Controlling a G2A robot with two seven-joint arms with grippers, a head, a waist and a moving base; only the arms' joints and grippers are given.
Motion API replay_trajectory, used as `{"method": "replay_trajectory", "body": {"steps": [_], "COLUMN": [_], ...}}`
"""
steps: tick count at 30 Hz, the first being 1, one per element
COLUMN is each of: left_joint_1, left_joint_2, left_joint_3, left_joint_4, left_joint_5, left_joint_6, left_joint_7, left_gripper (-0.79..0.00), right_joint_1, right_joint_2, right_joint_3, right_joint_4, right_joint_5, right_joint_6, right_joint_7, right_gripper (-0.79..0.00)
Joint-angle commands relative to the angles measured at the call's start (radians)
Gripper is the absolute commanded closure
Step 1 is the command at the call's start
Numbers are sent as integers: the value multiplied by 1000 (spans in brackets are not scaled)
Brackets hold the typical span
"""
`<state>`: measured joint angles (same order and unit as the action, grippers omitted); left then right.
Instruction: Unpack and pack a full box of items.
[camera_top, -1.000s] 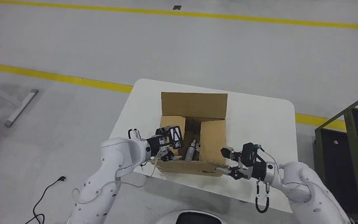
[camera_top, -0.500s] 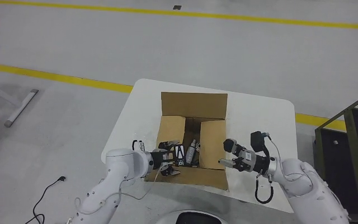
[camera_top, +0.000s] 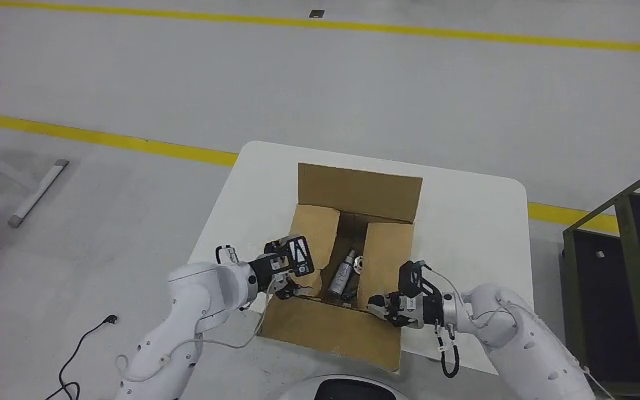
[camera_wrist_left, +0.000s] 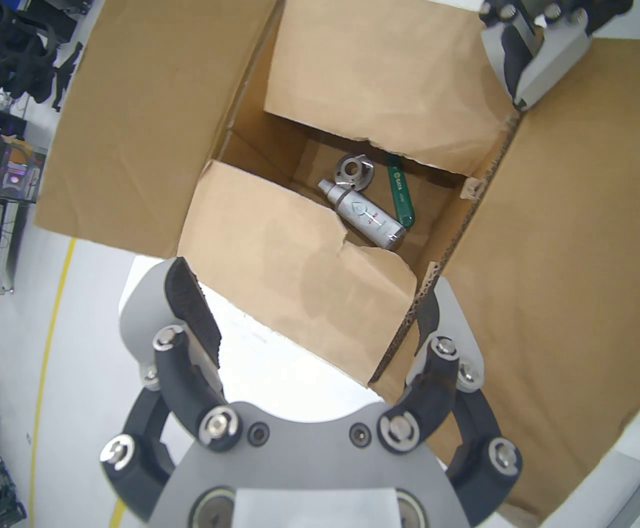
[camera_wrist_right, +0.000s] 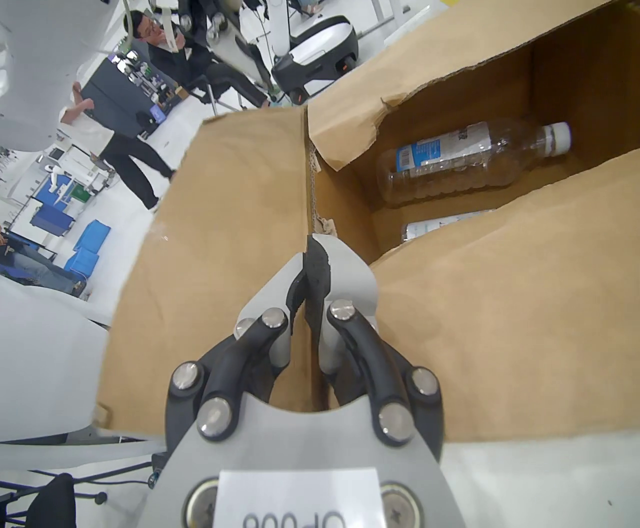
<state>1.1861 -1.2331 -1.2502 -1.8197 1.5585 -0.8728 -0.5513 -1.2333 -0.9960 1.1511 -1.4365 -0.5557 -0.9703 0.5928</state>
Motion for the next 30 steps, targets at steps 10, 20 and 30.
{"method": "replay_trajectory", "body": {"steps": [10,20,30], "left_joint_1": [-114,-158,-158], "left_joint_2": [-26,-38,-38], "left_joint_3": [101,151,151], "left_joint_4": [81,117,117], "left_joint_5": [-137,-165,-165], "left_joint_6": [188,242,242], "left_joint_7": [-88,-120,-120], "left_gripper": [-785,-785,-785], "right_joint_1": [-18,-157,-244], "right_joint_2": [4,11,-3], "right_joint_3": [60,255,329], "right_joint_4": [-30,-73,-55], "right_joint_5": [-25,-23,-98], "right_joint_6": [5,118,246], "right_joint_7": [-181,-536,-788], "right_gripper": [0,0,0]}}
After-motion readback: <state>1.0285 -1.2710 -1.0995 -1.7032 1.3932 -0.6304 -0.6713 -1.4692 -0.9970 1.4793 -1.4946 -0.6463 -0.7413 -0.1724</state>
